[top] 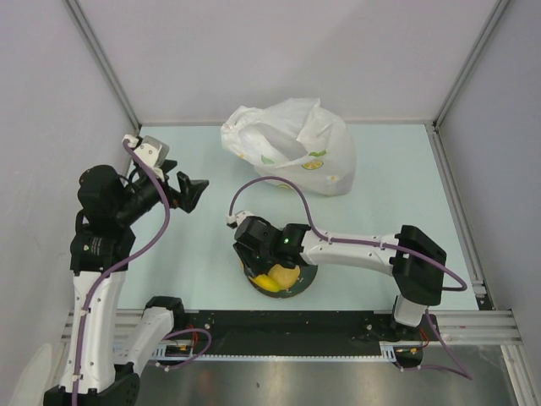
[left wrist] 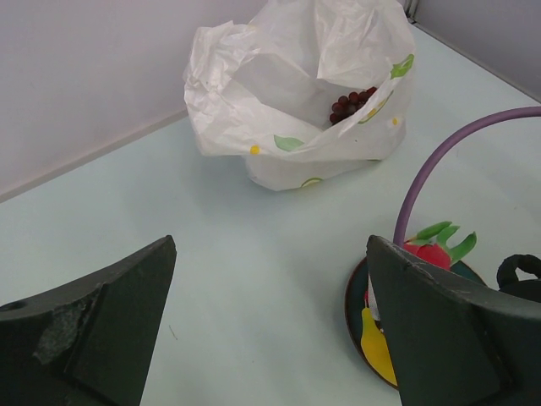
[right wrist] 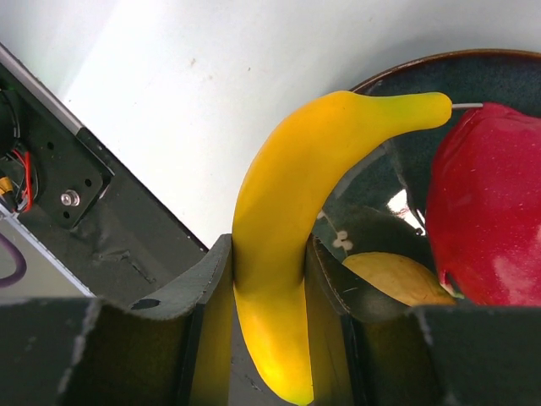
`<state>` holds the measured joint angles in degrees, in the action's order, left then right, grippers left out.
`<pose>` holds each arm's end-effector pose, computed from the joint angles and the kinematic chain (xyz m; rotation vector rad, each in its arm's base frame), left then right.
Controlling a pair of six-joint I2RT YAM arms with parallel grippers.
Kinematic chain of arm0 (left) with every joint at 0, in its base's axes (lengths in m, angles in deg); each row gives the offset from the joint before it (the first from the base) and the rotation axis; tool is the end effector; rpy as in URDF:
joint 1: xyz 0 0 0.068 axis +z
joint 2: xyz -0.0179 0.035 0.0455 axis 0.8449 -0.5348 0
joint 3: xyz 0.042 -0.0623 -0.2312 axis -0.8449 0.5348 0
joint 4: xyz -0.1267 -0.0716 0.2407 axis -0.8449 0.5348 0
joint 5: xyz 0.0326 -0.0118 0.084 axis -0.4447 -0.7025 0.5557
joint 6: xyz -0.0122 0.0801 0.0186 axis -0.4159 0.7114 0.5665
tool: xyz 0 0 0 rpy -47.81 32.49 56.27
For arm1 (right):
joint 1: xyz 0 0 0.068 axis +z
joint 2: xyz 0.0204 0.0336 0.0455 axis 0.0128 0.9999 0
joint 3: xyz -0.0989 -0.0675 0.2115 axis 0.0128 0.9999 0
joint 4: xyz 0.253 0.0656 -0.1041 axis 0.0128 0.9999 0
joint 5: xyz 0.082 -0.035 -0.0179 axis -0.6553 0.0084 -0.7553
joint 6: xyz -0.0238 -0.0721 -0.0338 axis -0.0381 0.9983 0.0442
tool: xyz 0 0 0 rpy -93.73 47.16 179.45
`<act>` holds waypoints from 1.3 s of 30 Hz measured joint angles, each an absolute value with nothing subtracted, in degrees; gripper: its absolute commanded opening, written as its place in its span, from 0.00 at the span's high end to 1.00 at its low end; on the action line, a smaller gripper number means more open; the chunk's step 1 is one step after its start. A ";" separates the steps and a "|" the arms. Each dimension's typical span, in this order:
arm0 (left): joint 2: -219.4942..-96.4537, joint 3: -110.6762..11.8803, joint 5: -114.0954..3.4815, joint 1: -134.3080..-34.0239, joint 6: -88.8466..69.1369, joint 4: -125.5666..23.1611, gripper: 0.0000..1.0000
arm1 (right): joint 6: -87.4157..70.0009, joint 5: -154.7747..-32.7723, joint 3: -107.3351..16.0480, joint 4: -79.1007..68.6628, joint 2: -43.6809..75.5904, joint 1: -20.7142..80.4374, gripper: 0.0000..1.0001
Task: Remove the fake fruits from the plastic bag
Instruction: Place the fake fruit on the plate.
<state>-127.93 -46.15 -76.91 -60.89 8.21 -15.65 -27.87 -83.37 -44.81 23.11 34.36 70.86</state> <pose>0.2086 -0.0480 0.4172 0.5223 1.6574 -0.4114 0.1434 0.3864 0.1689 -0.9650 2.4346 0.5980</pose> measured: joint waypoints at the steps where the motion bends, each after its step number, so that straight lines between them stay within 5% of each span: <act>1: -127.91 -46.13 -77.13 -60.85 8.14 -15.65 0.00 | -28.09 -83.21 -44.81 23.07 34.55 70.93 1.00; 9: -127.34 -45.87 -77.61 -60.80 7.77 -15.56 0.00 | -30.03 -82.65 -44.81 23.70 37.00 71.19 0.99; 14: -126.55 -45.39 -77.81 -60.43 7.75 -15.54 0.00 | -30.97 -82.25 -44.71 24.42 37.63 71.23 0.87; 27: -125.64 -44.45 -79.40 -59.71 7.09 -15.80 0.00 | -31.02 -82.19 -44.71 24.42 38.27 71.47 0.80; 39: -125.68 -44.27 -80.56 -59.71 6.61 -16.85 0.00 | -30.08 -82.01 -44.71 24.36 39.38 71.45 0.44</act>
